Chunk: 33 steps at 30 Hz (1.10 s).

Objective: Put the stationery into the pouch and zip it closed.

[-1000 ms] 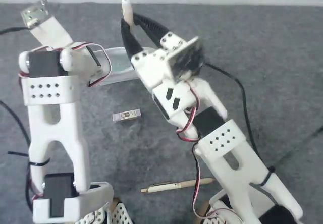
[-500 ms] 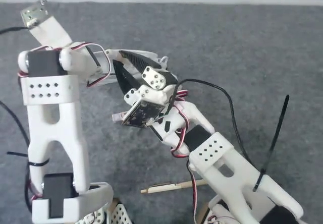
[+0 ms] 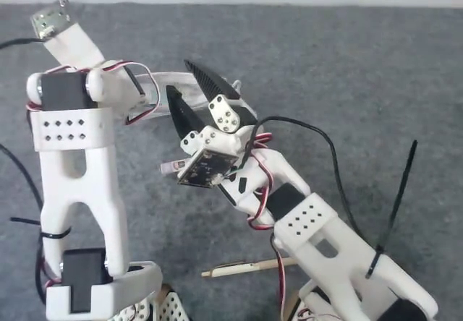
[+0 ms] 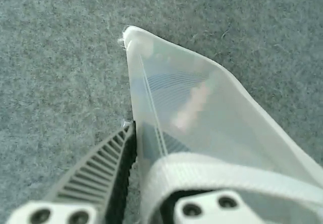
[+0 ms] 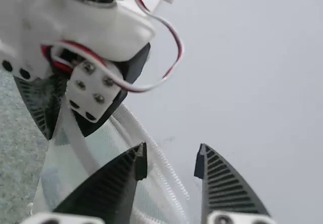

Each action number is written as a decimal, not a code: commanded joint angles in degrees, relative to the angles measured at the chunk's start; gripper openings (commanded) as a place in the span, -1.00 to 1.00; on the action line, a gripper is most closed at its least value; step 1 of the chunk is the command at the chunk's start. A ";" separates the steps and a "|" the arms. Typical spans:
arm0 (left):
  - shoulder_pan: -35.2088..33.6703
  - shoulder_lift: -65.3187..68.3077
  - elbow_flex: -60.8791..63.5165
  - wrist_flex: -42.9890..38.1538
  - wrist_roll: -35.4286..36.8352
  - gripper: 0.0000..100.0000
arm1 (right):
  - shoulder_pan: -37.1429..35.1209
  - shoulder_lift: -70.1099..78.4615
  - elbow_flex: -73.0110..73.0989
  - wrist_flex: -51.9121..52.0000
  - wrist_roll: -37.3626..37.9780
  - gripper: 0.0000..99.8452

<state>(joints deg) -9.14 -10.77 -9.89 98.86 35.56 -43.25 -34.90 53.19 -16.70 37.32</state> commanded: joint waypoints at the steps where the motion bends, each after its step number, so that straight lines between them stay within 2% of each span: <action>1: -0.26 -3.78 -0.31 -0.35 -0.53 -0.98 | -0.22 -6.90 -0.35 4.88 0.44 -0.72; 10: -0.62 -3.78 -0.22 -0.53 -0.53 -0.98 | -0.22 -18.68 -0.62 20.18 -6.59 -0.72; 19: -10.29 -3.87 -0.57 -3.34 -0.18 -0.98 | -0.13 -21.41 -0.62 36.09 -6.95 -0.73; 24: -12.22 -3.87 -0.57 -3.34 1.76 -0.98 | -0.13 -21.93 -0.62 48.57 -14.86 -0.73; 33: -12.40 -3.78 -0.57 -3.52 1.76 -0.98 | -2.42 -25.19 -0.62 72.57 -20.48 -0.72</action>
<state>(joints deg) -21.10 -10.77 -9.89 97.54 36.35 -43.78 -57.93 53.36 49.93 18.51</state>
